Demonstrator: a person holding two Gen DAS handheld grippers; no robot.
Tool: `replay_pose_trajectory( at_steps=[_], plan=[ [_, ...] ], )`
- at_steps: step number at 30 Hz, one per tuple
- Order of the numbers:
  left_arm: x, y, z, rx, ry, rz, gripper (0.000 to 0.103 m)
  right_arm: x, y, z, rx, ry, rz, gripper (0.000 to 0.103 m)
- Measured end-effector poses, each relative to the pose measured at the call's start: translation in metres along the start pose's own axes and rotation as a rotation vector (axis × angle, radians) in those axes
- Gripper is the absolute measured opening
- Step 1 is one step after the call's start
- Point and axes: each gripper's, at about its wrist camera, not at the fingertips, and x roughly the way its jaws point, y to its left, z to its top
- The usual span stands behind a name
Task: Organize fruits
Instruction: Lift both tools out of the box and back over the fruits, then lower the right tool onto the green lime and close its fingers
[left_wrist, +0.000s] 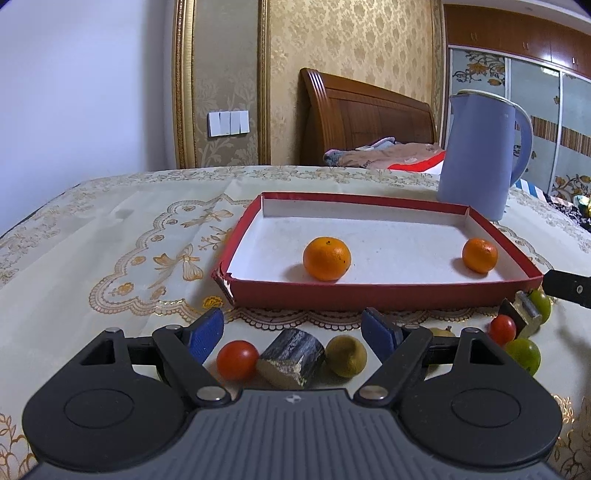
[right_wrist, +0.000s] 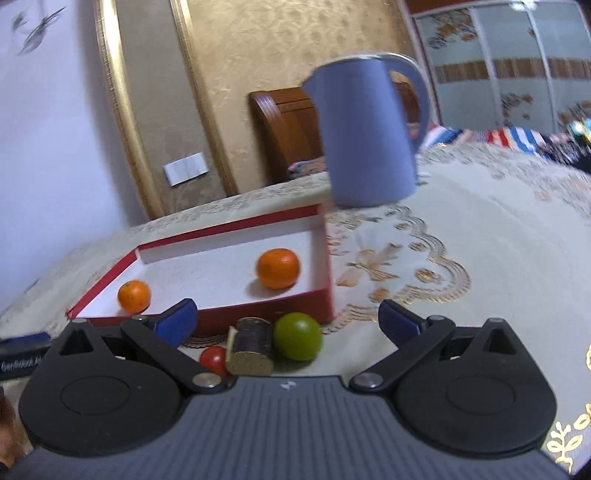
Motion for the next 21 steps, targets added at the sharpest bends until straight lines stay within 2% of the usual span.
replay_pose_trajectory(
  at_steps=[5,9,16,21],
  plan=[
    [-0.004,0.002,-0.006,0.006,0.006,-0.002,0.082,-0.004,0.007,-0.003,-0.053,0.009,-0.009,0.103],
    [-0.008,0.007,-0.01,-0.015,0.005,-0.014,0.082,-0.011,0.013,-0.005,-0.091,-0.024,-0.033,0.103],
    [-0.005,0.035,-0.013,-0.177,0.047,-0.061,0.082,-0.015,0.02,-0.008,-0.137,0.004,-0.031,0.103],
    [-0.007,0.028,-0.014,-0.141,0.033,-0.046,0.082,-0.018,0.022,-0.011,-0.149,0.022,-0.011,0.103]
  ],
)
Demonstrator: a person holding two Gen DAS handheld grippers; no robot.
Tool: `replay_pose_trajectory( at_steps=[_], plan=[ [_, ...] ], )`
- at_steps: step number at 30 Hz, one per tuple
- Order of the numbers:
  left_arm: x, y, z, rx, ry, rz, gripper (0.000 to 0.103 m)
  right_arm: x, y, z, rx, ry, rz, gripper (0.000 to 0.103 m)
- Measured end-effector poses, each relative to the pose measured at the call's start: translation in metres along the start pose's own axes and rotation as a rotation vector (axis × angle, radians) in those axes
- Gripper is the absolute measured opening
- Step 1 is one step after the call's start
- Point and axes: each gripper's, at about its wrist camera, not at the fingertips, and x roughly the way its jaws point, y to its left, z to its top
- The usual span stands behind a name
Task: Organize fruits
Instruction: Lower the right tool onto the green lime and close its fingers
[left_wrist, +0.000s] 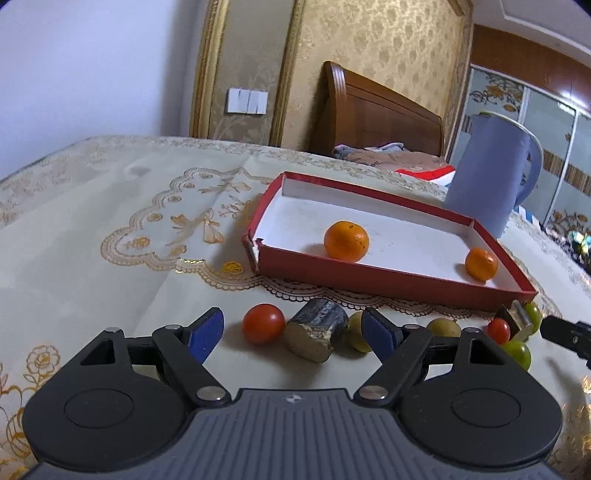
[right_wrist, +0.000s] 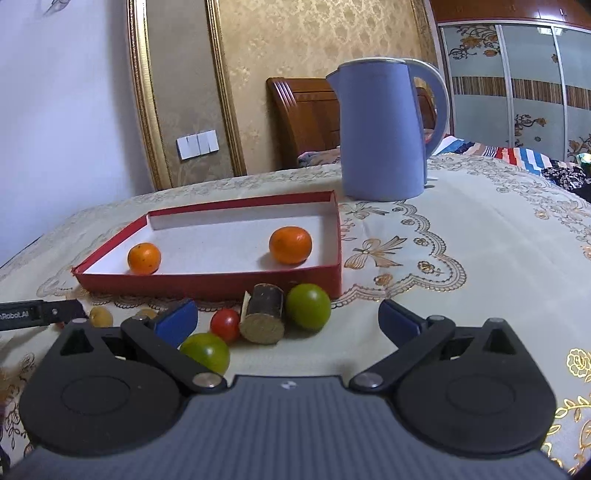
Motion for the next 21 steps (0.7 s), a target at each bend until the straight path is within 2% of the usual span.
replay_pose_trajectory(
  at_steps=[3,17,21],
  plan=[
    [0.0,-0.005,-0.001,0.026,-0.005,0.013,0.082,-0.001,0.001,-0.001,-0.007,0.002,0.006,0.103],
    [0.002,-0.005,0.0,0.028,0.009,0.018,0.082,-0.003,0.01,-0.004,-0.055,0.034,0.027,0.103],
    [0.002,-0.004,0.0,0.028,0.012,0.02,0.082,-0.002,0.015,-0.007,-0.087,0.069,0.059,0.103]
  ],
)
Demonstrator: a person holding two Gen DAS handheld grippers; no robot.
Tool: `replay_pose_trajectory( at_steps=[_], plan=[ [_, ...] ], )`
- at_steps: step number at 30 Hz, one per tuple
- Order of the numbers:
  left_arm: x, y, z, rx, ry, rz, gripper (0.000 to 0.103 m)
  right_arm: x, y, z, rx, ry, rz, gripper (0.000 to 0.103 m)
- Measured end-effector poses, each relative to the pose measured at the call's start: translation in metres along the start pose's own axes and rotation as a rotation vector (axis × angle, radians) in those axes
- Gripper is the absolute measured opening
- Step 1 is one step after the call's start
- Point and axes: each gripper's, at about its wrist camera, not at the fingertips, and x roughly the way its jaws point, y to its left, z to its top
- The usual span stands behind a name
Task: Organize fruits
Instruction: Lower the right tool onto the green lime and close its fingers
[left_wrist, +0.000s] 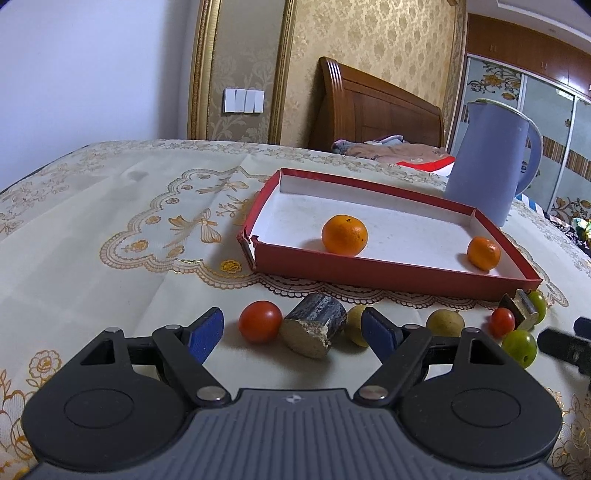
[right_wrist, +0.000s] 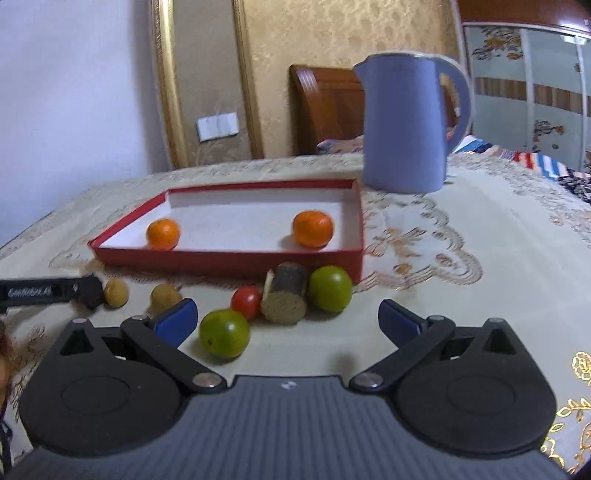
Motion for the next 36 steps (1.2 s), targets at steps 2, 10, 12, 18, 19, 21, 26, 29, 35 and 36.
replay_pose_trajectory(
  at_steps=[2,10,12,18,19,21,26,29,35,36],
  plan=[
    [0.0,0.0,0.0,0.0,0.001,0.0,0.082,0.0,0.005,0.0,-0.029,-0.001,-0.002,0.103],
    [0.0,0.0,0.0,0.001,0.002,0.001,0.082,0.007,0.012,0.0,-0.063,0.045,0.016,0.1],
    [0.0,0.0,0.0,0.001,0.001,0.001,0.082,0.01,0.01,0.001,-0.051,0.063,0.016,0.1],
    [0.002,0.0,0.0,-0.004,0.014,0.012,0.082,0.016,0.008,0.0,-0.04,0.103,0.014,0.101],
    [0.002,-0.001,0.0,0.0,0.011,0.013,0.082,0.017,0.01,0.0,-0.05,0.104,0.015,0.1],
    [0.001,-0.004,0.0,0.012,0.009,0.017,0.082,0.018,0.014,0.0,-0.08,0.11,0.021,0.094],
    [0.003,-0.006,0.0,0.026,0.015,0.024,0.082,0.026,0.021,0.001,-0.082,0.144,0.061,0.084],
    [0.004,-0.006,0.0,0.026,0.017,0.028,0.082,0.028,0.027,0.002,-0.086,0.144,0.06,0.08],
    [0.004,-0.006,0.0,0.025,0.018,0.028,0.082,0.031,0.036,0.003,-0.121,0.143,0.055,0.066],
    [0.004,-0.006,0.0,0.026,0.018,0.027,0.082,0.031,0.037,0.003,-0.124,0.142,0.054,0.063]
  ],
)
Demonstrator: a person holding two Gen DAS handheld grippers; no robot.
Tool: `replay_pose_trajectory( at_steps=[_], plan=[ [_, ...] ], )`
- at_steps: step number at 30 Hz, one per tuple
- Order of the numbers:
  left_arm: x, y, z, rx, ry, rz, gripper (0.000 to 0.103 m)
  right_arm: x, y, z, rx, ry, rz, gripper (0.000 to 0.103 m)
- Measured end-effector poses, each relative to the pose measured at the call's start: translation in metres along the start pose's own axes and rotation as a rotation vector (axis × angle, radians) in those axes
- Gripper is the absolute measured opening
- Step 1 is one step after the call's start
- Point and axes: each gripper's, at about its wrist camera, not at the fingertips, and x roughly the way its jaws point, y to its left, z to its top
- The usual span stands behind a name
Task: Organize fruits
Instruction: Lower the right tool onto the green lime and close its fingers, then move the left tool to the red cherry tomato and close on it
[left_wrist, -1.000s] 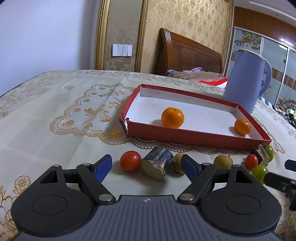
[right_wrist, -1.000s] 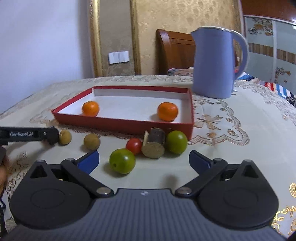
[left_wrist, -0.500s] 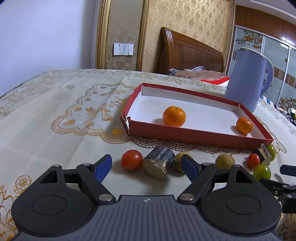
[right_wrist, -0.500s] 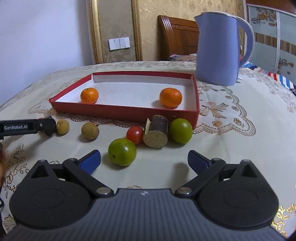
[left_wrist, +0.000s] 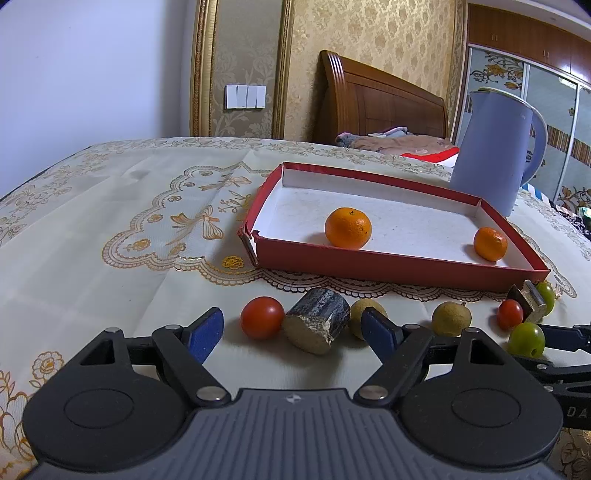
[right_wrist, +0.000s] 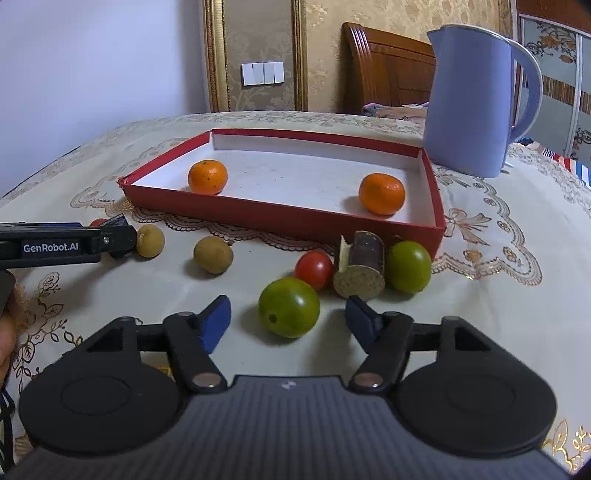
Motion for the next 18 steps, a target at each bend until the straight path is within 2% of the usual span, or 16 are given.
replay_pose_trajectory(
  at_steps=[1,3,6,12,16,18],
  plan=[
    [0.0,0.0,0.0,0.0,0.0,0.0,0.083,0.0,0.0,0.0,-0.002,-0.002,-0.001,0.061],
    [0.0,0.0,0.0,0.001,0.001,0.001,0.084,-0.001,0.0,0.0,-0.004,-0.008,0.0,0.048],
    [0.0,0.0,0.0,0.0,0.002,0.0,0.084,-0.002,0.002,0.0,-0.015,-0.011,0.001,0.04],
    [-0.001,0.005,-0.001,-0.021,-0.003,0.006,0.085,-0.003,0.002,0.0,-0.01,-0.015,-0.004,0.034],
    [-0.012,0.023,-0.004,-0.074,-0.009,-0.037,0.085,-0.004,-0.002,0.0,0.007,-0.017,0.004,0.032],
    [-0.016,0.032,-0.005,-0.09,-0.008,-0.024,0.085,-0.004,-0.003,0.0,0.006,-0.018,0.004,0.032]
  ],
)
